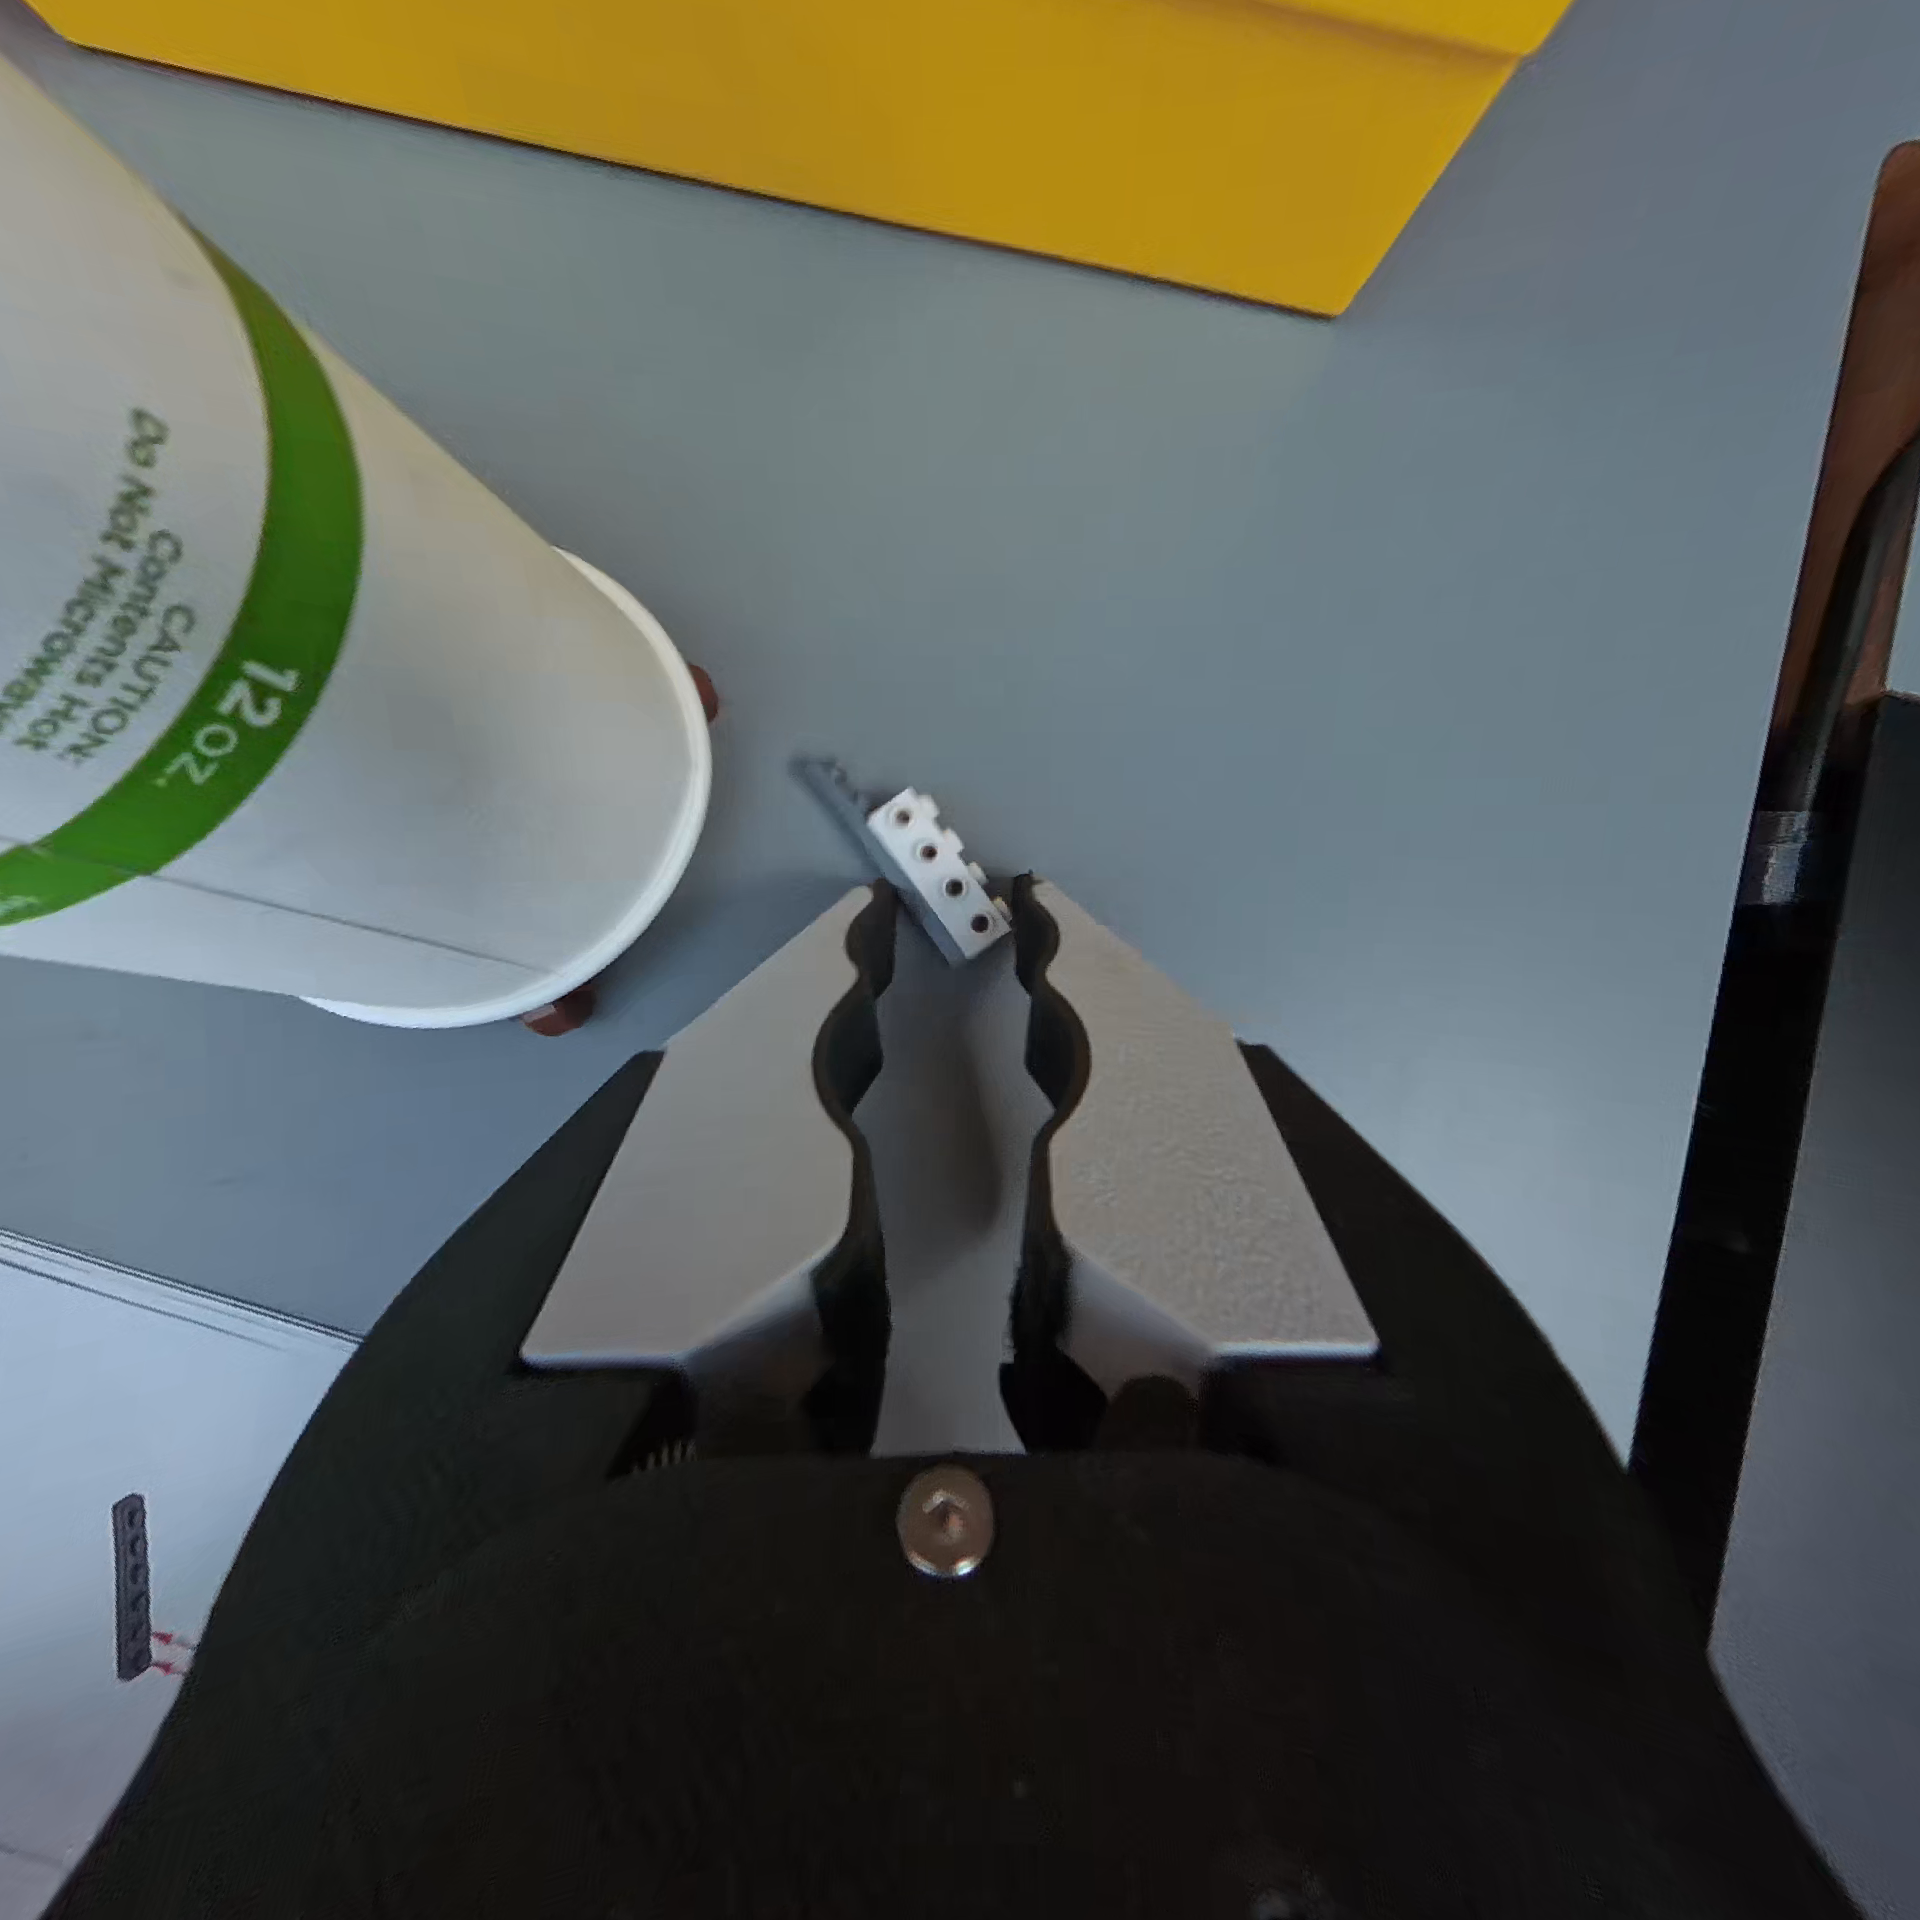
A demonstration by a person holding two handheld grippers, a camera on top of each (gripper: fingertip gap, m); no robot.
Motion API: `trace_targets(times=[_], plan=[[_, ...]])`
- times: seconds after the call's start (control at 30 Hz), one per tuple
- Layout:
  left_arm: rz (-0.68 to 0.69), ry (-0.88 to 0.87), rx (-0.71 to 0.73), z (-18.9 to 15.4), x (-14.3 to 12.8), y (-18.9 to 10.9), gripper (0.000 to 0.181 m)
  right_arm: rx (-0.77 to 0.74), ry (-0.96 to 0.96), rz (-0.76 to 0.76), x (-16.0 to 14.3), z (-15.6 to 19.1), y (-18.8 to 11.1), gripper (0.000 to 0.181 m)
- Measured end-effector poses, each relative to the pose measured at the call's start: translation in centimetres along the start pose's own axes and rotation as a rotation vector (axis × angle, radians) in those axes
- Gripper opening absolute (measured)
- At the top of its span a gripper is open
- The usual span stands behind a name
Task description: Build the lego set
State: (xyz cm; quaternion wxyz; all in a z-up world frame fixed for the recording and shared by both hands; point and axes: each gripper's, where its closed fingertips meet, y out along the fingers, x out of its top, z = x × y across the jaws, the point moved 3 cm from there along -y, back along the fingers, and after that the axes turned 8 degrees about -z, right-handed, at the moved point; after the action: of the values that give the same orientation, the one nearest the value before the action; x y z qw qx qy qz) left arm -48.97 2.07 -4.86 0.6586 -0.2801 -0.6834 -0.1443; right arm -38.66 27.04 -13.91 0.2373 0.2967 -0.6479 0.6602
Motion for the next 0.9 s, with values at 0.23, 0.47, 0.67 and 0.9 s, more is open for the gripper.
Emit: trace_targets(times=[0.23,0.47,0.67,0.9], plan=[[-0.031,-0.079,-0.076,-0.2,0.4,2.3,0.079,-0.324,0.087,0.010,-2.8,1.0,-7.5,0.015],[-0.061,-0.393,-0.451,-7.3,1.9,6.2,0.047,-0.744,-0.123,-0.232,-2.7,17.5,-19.7,0.015],[-0.014,-0.495,-0.711,-14.6,2.0,8.8,0.042,-0.868,-0.175,-0.240,-3.5,29.5,-19.2,0.015],[-0.079,-0.606,-1.002,-18.1,2.7,6.9,0.037,-0.840,-0.023,-0.566,-2.3,34.1,-15.6,0.015]])
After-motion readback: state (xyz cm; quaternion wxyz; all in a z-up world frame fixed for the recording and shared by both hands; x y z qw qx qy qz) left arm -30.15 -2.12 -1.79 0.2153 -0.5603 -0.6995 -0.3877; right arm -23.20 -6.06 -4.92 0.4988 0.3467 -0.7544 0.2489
